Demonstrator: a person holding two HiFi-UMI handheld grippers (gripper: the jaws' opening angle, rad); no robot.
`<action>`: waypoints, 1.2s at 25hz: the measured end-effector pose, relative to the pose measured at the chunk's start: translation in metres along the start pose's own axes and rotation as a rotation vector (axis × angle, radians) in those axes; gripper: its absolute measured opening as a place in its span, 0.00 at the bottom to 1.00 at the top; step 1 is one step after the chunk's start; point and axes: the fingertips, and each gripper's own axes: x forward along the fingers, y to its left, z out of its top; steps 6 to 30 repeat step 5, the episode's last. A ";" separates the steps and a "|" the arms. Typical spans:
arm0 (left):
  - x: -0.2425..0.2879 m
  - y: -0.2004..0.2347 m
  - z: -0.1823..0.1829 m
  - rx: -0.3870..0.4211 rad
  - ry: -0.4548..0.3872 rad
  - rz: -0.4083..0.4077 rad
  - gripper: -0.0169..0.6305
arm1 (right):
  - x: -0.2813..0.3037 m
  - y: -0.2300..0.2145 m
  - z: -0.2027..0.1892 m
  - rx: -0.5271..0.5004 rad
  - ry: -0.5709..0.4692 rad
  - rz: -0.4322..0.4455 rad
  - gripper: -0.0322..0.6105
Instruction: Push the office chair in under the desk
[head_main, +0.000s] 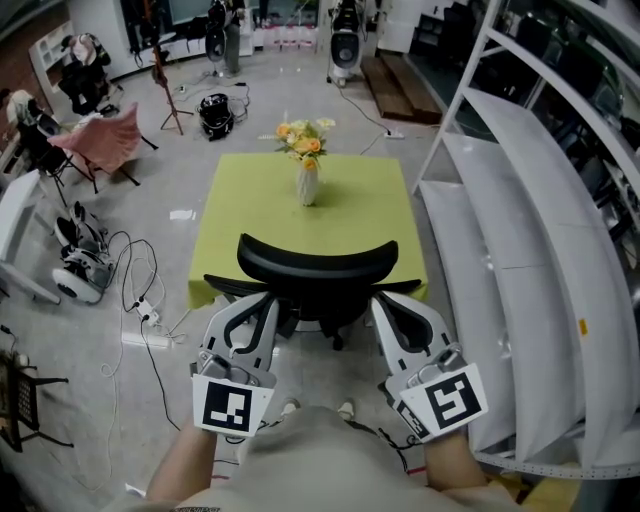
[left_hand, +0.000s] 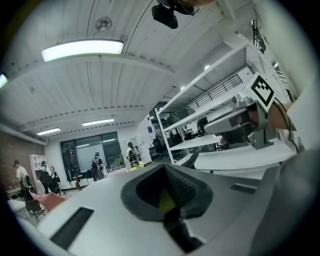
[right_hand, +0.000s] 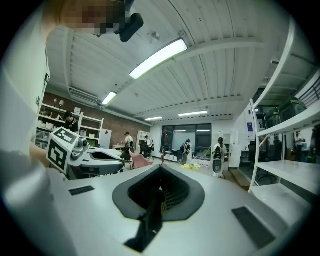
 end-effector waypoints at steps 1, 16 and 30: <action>0.000 0.000 0.001 0.000 -0.003 -0.002 0.04 | 0.000 0.000 0.001 -0.005 0.001 -0.001 0.06; -0.001 0.001 0.002 -0.007 -0.014 -0.002 0.04 | -0.001 0.002 0.001 -0.011 0.002 -0.005 0.06; -0.001 0.001 0.002 -0.007 -0.014 -0.002 0.04 | -0.001 0.002 0.001 -0.011 0.002 -0.005 0.06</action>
